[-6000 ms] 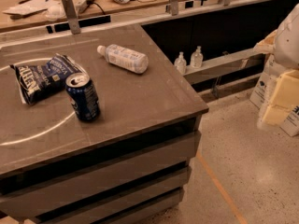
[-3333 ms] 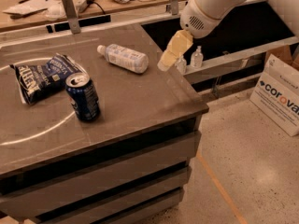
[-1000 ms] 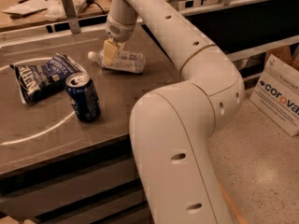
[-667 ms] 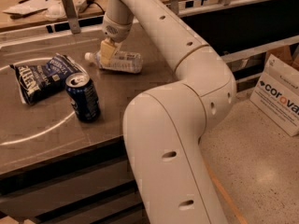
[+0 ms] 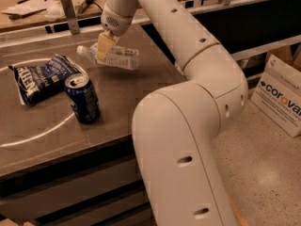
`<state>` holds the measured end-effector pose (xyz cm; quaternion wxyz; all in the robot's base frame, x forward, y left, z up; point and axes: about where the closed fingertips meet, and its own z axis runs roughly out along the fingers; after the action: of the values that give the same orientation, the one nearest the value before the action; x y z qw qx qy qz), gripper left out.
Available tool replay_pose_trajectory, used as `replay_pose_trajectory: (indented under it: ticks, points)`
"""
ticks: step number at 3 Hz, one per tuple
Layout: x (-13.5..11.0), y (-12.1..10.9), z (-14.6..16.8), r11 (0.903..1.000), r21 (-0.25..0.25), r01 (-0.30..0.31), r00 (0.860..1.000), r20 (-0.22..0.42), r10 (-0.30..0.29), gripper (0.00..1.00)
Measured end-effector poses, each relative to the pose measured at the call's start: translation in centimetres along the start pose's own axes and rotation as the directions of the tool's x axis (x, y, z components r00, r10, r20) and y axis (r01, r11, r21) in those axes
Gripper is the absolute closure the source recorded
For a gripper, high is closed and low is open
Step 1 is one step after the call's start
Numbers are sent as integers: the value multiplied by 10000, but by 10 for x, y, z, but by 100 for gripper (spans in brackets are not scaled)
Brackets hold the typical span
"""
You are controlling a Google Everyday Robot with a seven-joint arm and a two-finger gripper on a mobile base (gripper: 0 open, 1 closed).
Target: Place blue plastic bottle upright
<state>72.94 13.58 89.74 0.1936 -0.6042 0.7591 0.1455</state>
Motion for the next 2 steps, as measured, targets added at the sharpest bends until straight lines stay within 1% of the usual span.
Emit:
replay_pose_trajectory:
  ticks: [1,2]
  points:
    - [-10,13,-43,9991,-340,246,9826,1848,-179,100]
    - [-7,16,-74,9957,-867,325,9081,4186,68,100]
